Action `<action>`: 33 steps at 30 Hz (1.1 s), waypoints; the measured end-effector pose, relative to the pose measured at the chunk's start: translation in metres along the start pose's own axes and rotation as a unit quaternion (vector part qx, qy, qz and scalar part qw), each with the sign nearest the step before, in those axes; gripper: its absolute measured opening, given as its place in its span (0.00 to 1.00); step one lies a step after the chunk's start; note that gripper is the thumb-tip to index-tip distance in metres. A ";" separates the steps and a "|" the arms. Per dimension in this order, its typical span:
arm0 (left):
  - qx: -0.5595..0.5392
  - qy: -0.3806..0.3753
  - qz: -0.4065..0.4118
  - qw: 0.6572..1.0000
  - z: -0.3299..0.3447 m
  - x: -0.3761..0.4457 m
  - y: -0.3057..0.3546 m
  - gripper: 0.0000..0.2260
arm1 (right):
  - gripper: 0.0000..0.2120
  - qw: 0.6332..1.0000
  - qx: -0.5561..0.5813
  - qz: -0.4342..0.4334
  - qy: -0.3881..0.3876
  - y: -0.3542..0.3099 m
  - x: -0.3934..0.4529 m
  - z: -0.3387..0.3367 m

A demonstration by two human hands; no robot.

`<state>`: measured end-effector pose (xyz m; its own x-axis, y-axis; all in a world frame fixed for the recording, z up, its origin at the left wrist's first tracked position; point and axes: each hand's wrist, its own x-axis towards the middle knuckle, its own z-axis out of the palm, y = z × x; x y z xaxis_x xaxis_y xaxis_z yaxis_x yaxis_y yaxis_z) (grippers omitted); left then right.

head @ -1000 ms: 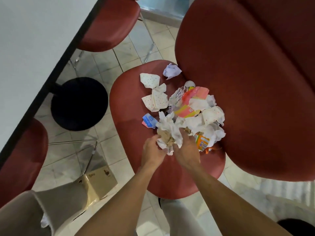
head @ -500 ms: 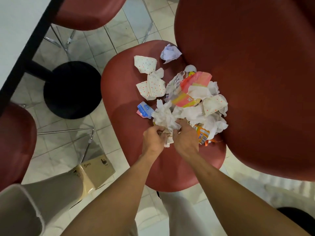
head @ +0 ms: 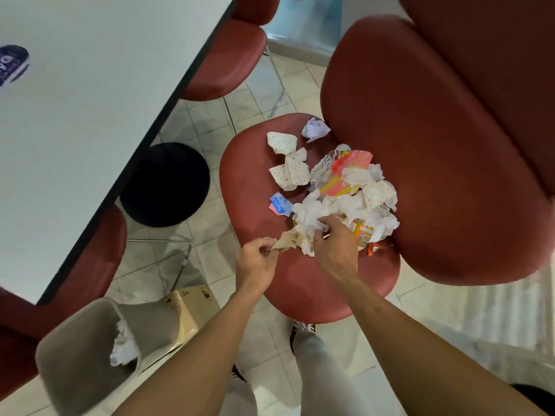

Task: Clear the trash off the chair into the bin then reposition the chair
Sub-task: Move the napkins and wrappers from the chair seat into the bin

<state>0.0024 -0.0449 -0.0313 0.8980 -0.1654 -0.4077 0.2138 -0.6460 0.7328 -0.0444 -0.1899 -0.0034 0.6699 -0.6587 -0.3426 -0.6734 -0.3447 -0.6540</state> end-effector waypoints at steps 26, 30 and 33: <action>-0.037 0.233 -0.208 0.949 -0.286 -0.150 -0.230 0.03 | 0.16 0.963 -0.076 -0.172 -0.194 -0.149 -0.249 0.194; -0.054 0.266 -0.256 0.928 -0.306 -0.166 -0.256 0.02 | 0.16 0.951 -0.097 -0.179 -0.234 -0.160 -0.278 0.226; -0.065 0.269 -0.255 0.926 -0.315 -0.170 -0.268 0.03 | 0.16 0.938 -0.114 -0.194 -0.263 -0.165 -0.293 0.243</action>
<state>-0.0864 0.3908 0.0129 0.7218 0.5548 -0.4136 0.6758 -0.4363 0.5941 -0.0536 0.2229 0.0412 0.8998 -0.0543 -0.4328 -0.3563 -0.6639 -0.6575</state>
